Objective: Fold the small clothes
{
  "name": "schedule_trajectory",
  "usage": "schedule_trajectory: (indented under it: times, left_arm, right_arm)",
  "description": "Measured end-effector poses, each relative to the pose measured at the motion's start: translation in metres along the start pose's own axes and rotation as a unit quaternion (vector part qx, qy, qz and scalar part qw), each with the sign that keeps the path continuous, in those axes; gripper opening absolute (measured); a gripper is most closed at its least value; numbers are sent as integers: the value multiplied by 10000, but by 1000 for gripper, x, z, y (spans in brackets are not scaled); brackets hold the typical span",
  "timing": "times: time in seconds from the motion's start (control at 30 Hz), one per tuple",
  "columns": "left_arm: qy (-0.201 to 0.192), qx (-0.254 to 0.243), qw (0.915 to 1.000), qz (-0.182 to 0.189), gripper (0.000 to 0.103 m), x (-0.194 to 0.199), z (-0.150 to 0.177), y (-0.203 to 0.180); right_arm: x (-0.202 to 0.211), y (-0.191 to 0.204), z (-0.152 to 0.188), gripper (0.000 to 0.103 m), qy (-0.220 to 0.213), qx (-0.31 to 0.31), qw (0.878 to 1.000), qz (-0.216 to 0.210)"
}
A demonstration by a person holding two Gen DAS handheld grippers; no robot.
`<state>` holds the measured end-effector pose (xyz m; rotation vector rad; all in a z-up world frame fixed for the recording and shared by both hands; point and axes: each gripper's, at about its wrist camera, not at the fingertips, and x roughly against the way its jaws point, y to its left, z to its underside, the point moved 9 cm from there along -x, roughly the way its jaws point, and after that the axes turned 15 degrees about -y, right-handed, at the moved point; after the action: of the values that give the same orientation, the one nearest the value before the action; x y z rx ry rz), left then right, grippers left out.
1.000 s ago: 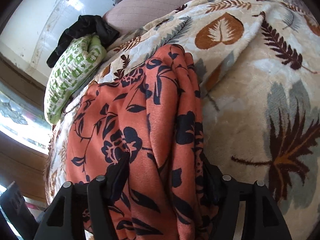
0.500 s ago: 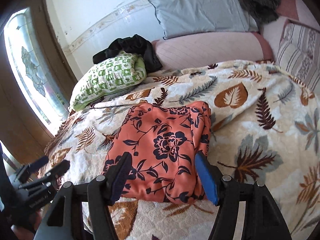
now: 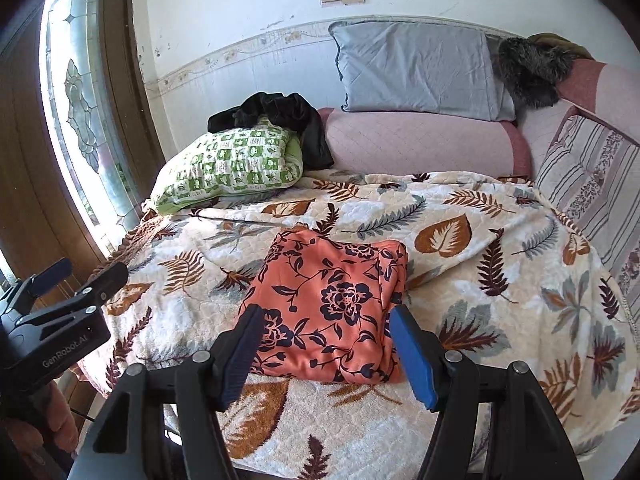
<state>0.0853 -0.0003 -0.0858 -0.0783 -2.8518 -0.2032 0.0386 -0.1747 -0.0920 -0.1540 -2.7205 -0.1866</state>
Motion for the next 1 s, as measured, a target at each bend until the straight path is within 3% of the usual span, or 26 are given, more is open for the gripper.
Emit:
schedule_trajectory:
  times: [1.0]
  left_arm:
    - [-299, 98, 9992, -236, 96, 35, -24, 26]
  right_arm:
    - [38, 10, -12, 69, -97, 423, 9981, 445]
